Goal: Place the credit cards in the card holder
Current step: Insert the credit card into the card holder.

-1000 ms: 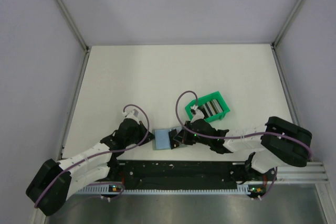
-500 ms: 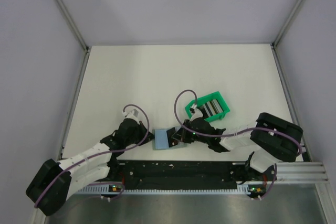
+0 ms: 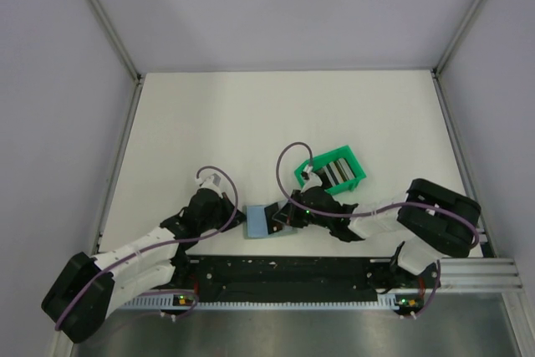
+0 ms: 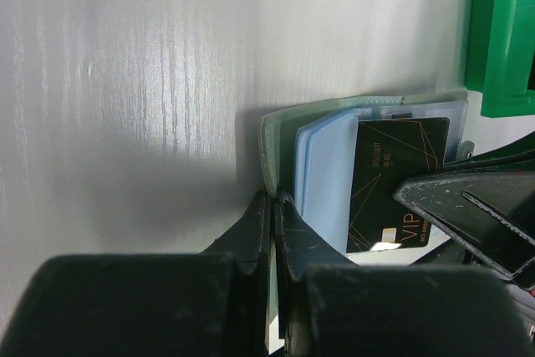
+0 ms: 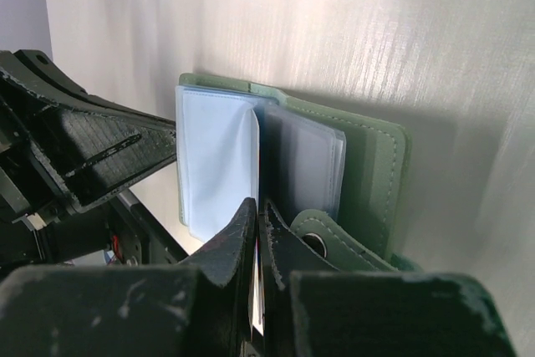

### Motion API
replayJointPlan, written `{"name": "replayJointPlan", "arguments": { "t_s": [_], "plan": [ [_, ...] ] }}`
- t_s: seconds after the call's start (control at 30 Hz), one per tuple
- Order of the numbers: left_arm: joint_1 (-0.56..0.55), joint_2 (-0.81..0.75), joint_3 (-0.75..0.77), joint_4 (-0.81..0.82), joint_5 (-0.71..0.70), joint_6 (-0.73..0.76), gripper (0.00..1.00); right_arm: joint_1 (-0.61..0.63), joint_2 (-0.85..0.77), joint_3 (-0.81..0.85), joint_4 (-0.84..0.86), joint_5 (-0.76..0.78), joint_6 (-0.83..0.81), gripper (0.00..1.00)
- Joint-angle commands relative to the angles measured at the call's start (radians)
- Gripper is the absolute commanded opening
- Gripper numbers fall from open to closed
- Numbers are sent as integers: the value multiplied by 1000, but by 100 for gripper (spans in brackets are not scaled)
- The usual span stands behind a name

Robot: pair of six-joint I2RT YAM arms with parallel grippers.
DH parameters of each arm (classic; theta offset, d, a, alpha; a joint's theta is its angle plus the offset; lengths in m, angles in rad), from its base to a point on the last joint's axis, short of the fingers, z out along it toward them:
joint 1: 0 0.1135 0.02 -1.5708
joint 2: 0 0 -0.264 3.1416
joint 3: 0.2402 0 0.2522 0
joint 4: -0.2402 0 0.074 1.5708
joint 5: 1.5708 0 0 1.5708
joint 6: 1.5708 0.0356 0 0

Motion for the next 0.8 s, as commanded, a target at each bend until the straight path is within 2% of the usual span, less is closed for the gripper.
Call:
{"name": "replayJointPlan", "arguments": {
  "t_s": [0.0, 0.13, 0.33, 0.77],
  "plan": [
    [-2, 13, 1, 9, 4, 13, 0, -5, -47, -9, -57, 62, 35, 0],
    [-3, 13, -2, 13, 4, 10, 0, 5, -49, 3, -106, 97, 48, 0],
    [-3, 15, -2, 16, 7, 8, 0, 16, 40, 29, -12, 39, 63, 0],
    [-2, 16, -2, 18, -1, 7, 0, 85, -41, -7, -98, 111, 109, 0]
  ]
}}
